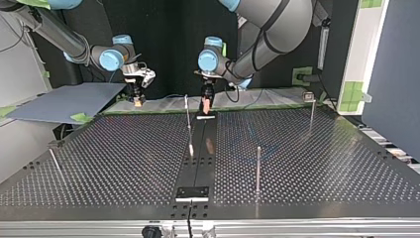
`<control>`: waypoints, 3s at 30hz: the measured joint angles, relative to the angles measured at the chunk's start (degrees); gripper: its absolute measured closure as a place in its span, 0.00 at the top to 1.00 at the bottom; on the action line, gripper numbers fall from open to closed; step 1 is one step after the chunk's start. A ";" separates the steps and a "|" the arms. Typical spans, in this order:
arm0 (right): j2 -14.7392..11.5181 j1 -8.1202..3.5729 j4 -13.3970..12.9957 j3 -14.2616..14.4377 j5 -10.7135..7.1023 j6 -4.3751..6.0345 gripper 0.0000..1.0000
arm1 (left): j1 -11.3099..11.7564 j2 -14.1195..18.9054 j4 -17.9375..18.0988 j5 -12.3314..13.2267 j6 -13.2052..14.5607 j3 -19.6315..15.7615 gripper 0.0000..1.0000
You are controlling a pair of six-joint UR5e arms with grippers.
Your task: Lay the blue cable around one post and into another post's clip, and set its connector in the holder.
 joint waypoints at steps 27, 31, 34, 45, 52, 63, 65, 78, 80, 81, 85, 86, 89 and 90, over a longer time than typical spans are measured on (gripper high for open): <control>0.05 -0.02 0.89 0.01 -0.42 0.47 0.00 | -4.51 9.57 -13.32 2.82 7.04 -4.07 1.00; 0.08 -0.02 0.91 0.01 -0.78 0.66 0.00 | -5.14 11.29 -15.19 2.82 7.06 -4.06 1.00; 0.13 -0.02 0.92 0.01 -0.86 0.77 0.00 | -5.43 12.31 -16.70 2.80 7.06 -4.05 1.00; 0.20 -0.03 1.12 0.01 -0.89 0.81 0.00 | -6.10 12.81 -20.01 2.17 6.51 -4.06 1.00; 0.22 -0.01 1.26 0.01 -0.89 0.81 0.00 | -6.14 12.72 -20.09 2.01 6.23 -4.05 1.00; 0.21 0.08 1.27 0.00 -0.89 0.81 0.00 | -6.11 12.82 -20.01 2.00 6.19 -4.06 1.00; 0.20 0.10 1.27 0.01 -0.89 0.82 0.00 | -6.15 12.79 -20.01 2.00 6.19 -4.05 1.00; 0.24 0.16 1.35 0.00 -0.92 0.82 0.00 | -6.65 13.31 -20.76 1.18 6.50 -4.12 1.00; 0.24 0.16 1.39 0.00 -0.95 0.81 0.00 | -7.30 14.03 -21.40 0.31 6.85 -4.51 1.00; 0.24 0.16 1.43 0.00 -0.96 0.82 0.00 | -7.65 14.38 -21.52 -0.09 6.98 -4.78 1.00; 0.24 0.16 1.52 0.01 -0.98 0.81 0.00 | -9.29 16.06 -20.89 -1.84 7.03 -6.31 1.00; 0.24 0.16 1.53 0.00 -0.98 0.83 0.00 | -9.82 16.60 -20.53 -2.39 6.81 -6.82 1.00; 0.24 0.15 1.54 0.01 -0.98 1.02 0.00 | -11.23 18.04 -19.67 -3.83 5.75 -8.25 1.00; 0.24 0.15 1.54 0.00 -0.98 1.12 0.00 | -11.58 18.54 -19.47 -4.33 5.30 -8.74 1.00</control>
